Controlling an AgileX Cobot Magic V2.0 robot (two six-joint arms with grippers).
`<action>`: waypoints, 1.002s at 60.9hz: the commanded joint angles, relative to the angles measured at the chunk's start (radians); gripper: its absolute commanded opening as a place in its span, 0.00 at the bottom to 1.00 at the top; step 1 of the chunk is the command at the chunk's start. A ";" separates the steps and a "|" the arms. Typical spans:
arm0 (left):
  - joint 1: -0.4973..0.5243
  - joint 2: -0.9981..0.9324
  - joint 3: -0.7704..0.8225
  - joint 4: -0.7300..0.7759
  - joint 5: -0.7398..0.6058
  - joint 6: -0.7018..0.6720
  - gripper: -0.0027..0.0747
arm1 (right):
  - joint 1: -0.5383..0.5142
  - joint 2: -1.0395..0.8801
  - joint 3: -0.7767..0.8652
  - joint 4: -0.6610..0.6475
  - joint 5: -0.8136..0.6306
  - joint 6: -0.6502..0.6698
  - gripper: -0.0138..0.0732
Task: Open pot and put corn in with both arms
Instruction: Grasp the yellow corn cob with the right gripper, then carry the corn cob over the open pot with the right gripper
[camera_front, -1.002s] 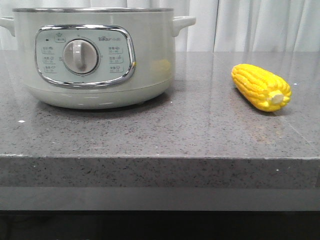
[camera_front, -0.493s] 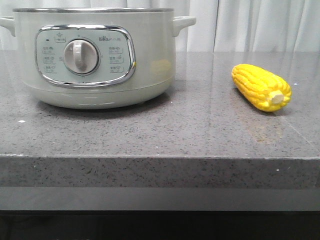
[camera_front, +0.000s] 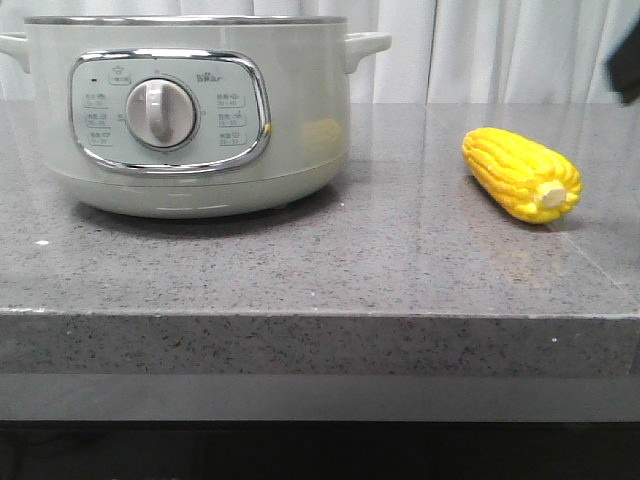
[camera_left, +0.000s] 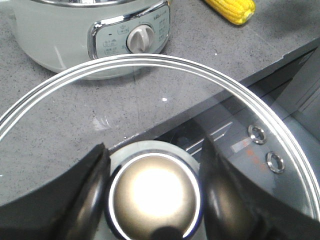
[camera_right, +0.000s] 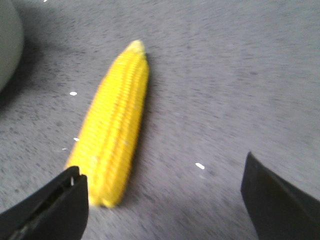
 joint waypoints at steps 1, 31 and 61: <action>-0.006 0.001 -0.032 -0.044 -0.127 -0.007 0.36 | 0.023 0.101 -0.122 0.060 -0.029 -0.001 0.89; -0.006 0.001 -0.032 -0.044 -0.127 -0.007 0.36 | 0.026 0.455 -0.403 0.153 0.145 -0.001 0.88; -0.006 0.001 -0.032 -0.044 -0.127 -0.007 0.36 | 0.025 0.418 -0.535 0.153 0.206 -0.011 0.38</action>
